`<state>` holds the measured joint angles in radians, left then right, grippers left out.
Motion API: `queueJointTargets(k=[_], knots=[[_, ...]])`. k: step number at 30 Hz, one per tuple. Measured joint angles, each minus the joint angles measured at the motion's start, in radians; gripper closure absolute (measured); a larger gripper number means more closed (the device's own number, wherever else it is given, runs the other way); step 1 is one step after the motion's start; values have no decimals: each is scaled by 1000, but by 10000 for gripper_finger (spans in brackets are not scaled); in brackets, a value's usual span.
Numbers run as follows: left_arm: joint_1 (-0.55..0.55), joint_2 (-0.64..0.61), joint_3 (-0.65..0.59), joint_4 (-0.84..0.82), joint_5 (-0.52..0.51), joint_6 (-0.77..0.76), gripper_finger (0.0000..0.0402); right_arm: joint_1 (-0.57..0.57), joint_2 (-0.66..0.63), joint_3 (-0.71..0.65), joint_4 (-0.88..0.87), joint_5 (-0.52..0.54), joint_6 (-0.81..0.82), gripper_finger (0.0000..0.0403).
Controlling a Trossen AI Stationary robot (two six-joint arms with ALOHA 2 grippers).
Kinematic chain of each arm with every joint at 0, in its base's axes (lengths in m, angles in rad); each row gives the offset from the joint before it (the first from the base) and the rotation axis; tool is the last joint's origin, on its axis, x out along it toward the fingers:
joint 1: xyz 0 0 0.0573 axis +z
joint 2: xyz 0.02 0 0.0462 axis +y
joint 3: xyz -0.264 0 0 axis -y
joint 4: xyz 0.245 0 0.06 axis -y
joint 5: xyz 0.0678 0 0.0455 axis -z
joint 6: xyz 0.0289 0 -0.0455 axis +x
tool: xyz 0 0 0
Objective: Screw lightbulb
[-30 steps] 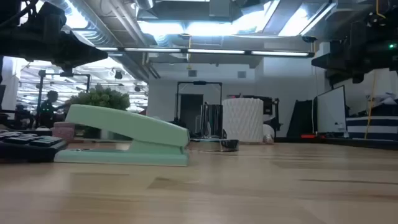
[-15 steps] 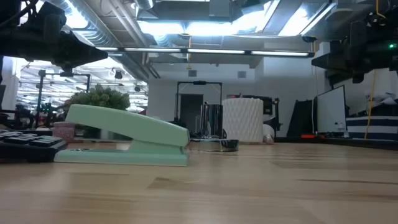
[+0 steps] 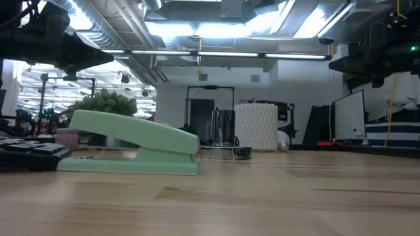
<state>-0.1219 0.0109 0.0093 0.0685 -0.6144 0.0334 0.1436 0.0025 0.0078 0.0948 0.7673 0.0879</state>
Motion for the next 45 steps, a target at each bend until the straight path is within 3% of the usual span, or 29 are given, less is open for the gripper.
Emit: queueJointTargets(k=[18,25,34,38,45], knots=[[0,0,0,0,0,0,398,0,0,0,26,7,-40,397],[0,0,0,0,0,0,398,0,0,0,45,-37,-44,397],[0,0,0,0,0,0,398,0,0,6,264,-27,-44,396],[0,0,0,0,0,0,398,0,2,28,253,-27,-45,371],[0,0,0,0,0,0,398,0,21,35,260,-22,-33,287]])
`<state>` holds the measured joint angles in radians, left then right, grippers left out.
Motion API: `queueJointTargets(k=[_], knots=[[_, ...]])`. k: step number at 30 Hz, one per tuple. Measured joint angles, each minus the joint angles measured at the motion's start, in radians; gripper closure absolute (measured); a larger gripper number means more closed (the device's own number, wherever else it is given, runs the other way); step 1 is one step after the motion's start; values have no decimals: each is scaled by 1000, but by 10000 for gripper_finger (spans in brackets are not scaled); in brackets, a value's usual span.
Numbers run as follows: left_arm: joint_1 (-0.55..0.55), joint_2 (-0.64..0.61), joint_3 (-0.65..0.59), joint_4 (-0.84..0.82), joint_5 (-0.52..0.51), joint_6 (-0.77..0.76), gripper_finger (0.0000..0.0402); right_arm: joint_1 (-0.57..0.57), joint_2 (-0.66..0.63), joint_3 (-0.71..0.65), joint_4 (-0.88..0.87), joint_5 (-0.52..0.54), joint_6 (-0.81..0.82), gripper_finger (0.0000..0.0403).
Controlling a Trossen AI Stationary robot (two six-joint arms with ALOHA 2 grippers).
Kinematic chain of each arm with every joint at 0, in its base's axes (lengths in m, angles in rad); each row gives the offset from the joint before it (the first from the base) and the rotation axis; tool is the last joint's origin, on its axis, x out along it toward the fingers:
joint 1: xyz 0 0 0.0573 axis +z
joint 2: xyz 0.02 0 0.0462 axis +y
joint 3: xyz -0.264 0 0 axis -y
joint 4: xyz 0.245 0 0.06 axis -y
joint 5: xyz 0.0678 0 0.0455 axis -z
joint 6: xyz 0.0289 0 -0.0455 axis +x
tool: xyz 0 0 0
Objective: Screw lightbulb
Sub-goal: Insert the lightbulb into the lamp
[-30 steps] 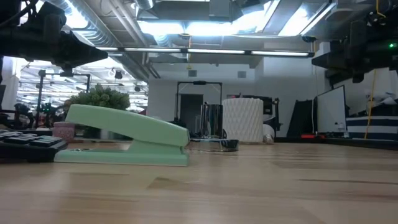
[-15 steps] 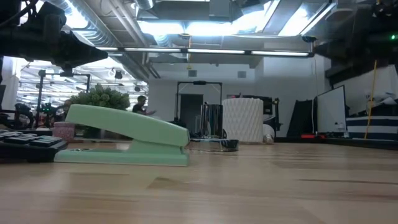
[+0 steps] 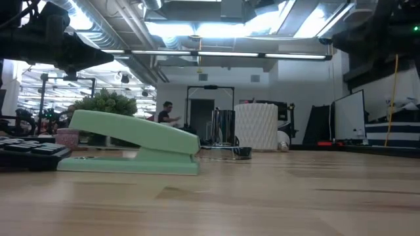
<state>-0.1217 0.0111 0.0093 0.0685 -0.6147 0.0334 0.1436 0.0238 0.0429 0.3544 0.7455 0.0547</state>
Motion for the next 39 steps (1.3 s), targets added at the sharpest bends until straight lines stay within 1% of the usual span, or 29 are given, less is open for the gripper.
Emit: queueJointTargets(k=[3,6,12,17,19,20,22,25,27,30,33,37,39], knots=[[0,0,0,0,0,0,398,0,19,1,57,3,11,257],[0,0,0,0,0,0,398,0,41,2,118,4,-23,240],[0,0,0,0,0,0,398,0,103,49,115,3,-60,235],[0,0,0,0,0,0,398,0,205,147,103,3,-115,235],[0,0,0,0,0,0,398,0,261,203,68,5,-117,235],[0,0,0,0,0,-3,398,0,292,233,44,22,-113,235],[0,0,0,0,0,-27,398,0,360,298,-7,99,-93,235],[0,0,0,0,0,-67,398,0,468,393,-102,251,-43,235],[0,0,0,0,0,-89,398,0,535,453,-156,313,-5,235],[0,0,0,0,0,-98,398,-3,626,530,-202,327,45,235],[0,0,0,0,0,-86,398,-40,708,591,-225,327,52,235],[0,0,0,0,0,-86,398,-143,789,660,-319,322,134,235],[0,0,0,0,0,-86,398,-218,812,693,-410,288,190,235]])
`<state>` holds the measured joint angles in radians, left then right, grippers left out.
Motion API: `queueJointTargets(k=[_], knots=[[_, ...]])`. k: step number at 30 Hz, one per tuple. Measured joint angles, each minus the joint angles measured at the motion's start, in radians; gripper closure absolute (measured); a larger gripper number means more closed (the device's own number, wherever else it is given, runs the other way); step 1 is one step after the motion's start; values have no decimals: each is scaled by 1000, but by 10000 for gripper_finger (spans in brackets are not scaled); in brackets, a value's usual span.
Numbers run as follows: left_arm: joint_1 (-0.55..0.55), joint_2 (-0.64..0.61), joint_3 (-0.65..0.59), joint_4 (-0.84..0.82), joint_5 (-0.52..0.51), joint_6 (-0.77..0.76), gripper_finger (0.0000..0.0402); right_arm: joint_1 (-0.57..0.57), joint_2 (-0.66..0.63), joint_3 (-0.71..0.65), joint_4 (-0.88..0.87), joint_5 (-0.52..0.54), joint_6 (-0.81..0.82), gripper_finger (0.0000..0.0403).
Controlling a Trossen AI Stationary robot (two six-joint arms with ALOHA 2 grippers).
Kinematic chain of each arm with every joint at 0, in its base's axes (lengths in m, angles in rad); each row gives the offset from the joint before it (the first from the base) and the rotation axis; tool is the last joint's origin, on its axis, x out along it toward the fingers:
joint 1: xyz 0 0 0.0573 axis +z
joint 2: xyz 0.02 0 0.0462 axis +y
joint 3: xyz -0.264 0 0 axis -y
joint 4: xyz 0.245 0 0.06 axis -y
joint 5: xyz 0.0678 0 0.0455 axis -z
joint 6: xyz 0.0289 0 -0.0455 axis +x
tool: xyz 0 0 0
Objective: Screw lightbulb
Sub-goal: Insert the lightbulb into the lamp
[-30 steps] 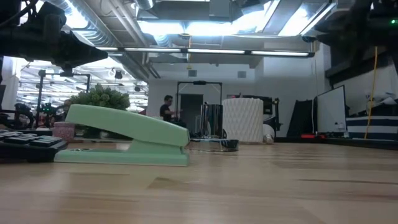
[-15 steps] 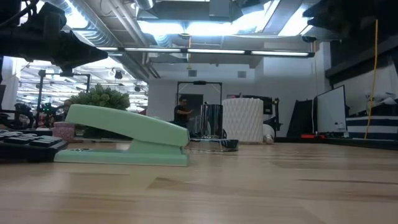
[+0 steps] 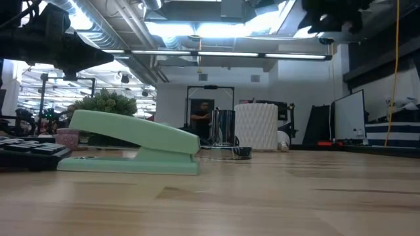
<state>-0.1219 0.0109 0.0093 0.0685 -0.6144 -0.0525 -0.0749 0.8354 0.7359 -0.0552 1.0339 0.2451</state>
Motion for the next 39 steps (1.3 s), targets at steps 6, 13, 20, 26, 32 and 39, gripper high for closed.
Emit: queueJointTargets(k=[6,13,20,26,32,39], knots=[[0,0,0,0,0,0,398,-282,14,77,-247,-328,233,235],[0,0,0,0,0,0,398,-567,84,67,-372,-673,360,235],[0,0,0,0,0,0,398,-680,313,67,-294,-874,365,235],[0,0,0,0,0,-10,398,-700,496,67,-209,-946,365,235],[0,0,0,0,0,-24,398,-698,616,67,-188,-988,418,235],[0,0,0,0,0,-26,398,-697,672,67,-185,-1140,442,235]])
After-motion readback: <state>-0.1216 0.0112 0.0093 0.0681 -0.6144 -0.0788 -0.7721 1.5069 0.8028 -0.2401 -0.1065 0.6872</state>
